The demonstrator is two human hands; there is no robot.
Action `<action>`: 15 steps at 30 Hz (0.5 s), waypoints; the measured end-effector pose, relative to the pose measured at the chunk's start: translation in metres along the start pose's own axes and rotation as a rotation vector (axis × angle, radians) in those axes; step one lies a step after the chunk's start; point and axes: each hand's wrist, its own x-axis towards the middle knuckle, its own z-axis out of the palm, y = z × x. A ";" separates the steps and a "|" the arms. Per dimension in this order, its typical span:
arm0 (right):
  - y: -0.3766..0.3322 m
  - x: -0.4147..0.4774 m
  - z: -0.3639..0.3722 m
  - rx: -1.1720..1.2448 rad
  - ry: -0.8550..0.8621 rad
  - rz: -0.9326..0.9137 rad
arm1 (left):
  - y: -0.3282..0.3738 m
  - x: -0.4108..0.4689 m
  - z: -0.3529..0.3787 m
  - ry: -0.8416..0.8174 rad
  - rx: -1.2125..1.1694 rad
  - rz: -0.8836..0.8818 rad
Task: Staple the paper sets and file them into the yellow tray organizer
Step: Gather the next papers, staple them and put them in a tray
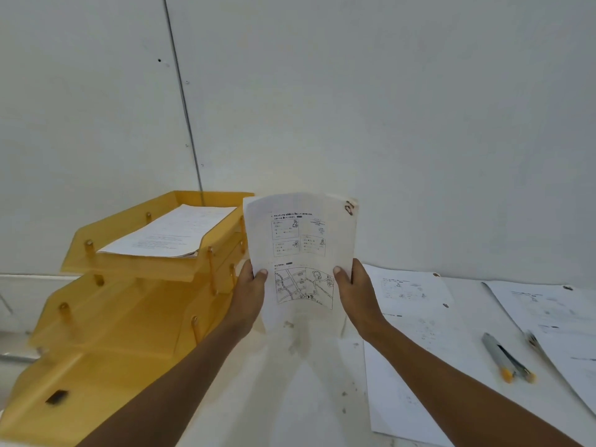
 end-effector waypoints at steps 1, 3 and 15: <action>-0.002 0.000 0.001 -0.001 0.001 0.001 | 0.001 0.000 0.001 -0.009 0.005 -0.010; -0.003 -0.001 0.003 -0.023 -0.012 0.020 | 0.001 0.000 0.002 -0.037 0.025 -0.030; -0.013 0.003 -0.030 -0.084 -0.216 0.147 | 0.047 0.008 -0.035 -0.252 0.106 -0.019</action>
